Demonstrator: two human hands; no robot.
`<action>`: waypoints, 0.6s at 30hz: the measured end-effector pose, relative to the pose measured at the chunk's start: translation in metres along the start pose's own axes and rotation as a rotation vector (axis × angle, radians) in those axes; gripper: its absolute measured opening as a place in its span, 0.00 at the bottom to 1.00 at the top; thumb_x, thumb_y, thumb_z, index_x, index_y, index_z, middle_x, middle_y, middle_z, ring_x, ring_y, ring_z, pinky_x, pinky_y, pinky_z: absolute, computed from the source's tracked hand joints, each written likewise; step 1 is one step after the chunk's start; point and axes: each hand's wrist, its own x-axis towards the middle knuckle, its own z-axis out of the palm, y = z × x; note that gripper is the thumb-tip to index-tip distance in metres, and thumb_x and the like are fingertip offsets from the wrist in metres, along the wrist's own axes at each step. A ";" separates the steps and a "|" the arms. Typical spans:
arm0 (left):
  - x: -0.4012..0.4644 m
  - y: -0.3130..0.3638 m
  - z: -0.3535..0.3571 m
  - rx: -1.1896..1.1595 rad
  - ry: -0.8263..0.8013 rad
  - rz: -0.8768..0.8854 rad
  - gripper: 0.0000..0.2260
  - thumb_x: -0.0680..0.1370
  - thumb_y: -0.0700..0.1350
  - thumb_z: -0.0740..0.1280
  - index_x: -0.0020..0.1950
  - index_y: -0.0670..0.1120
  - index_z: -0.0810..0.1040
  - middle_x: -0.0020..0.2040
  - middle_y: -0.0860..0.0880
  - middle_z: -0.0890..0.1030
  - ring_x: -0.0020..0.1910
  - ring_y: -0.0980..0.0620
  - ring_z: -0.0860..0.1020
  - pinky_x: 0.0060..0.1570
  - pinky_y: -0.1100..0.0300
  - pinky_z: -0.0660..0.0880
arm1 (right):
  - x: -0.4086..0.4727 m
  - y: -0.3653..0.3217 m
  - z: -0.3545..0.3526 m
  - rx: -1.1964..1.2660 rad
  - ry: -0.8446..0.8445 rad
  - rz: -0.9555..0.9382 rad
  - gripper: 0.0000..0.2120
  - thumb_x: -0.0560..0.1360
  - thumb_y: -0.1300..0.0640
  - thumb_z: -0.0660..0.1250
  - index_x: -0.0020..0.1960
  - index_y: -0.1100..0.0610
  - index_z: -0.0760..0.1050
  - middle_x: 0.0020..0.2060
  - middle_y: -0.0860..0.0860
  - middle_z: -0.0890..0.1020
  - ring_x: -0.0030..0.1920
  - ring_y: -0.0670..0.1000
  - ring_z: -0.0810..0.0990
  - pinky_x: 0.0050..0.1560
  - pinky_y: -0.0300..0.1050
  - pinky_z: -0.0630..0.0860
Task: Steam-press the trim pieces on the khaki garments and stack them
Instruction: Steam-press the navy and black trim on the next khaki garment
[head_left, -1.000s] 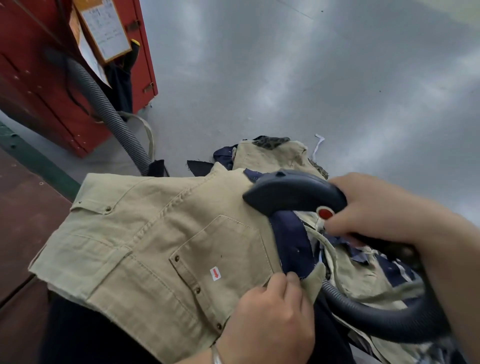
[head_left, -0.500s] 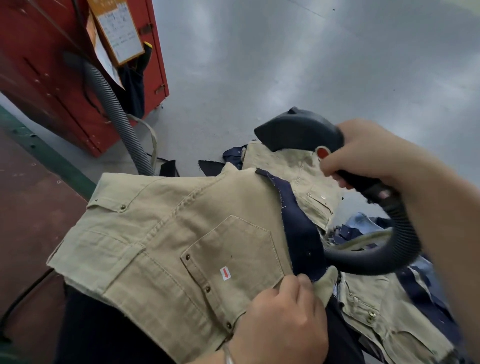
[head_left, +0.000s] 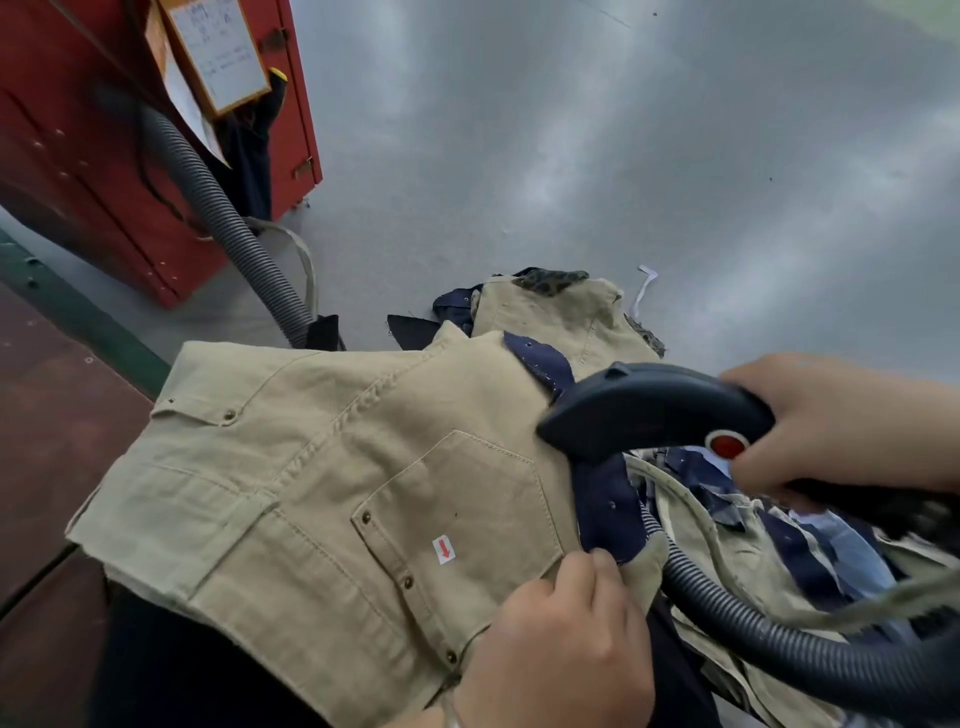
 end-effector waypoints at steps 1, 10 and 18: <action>0.000 0.000 0.000 0.006 0.005 -0.004 0.05 0.62 0.40 0.68 0.27 0.49 0.79 0.32 0.47 0.81 0.25 0.52 0.72 0.21 0.65 0.60 | 0.005 -0.002 -0.003 0.012 0.002 0.002 0.10 0.58 0.59 0.70 0.39 0.54 0.76 0.24 0.58 0.81 0.22 0.56 0.79 0.23 0.44 0.75; -0.001 0.004 0.000 0.043 0.046 -0.028 0.10 0.67 0.37 0.65 0.27 0.48 0.79 0.30 0.48 0.80 0.25 0.52 0.71 0.20 0.64 0.60 | 0.060 -0.043 -0.019 0.077 0.069 -0.012 0.09 0.67 0.74 0.69 0.43 0.65 0.72 0.26 0.62 0.76 0.22 0.56 0.74 0.24 0.45 0.75; -0.001 0.002 -0.001 0.041 -0.026 -0.050 0.04 0.60 0.42 0.72 0.28 0.49 0.79 0.32 0.48 0.81 0.25 0.51 0.71 0.23 0.63 0.56 | 0.087 -0.052 -0.045 0.085 0.257 -0.004 0.07 0.66 0.73 0.70 0.41 0.66 0.74 0.23 0.60 0.78 0.19 0.55 0.75 0.25 0.46 0.76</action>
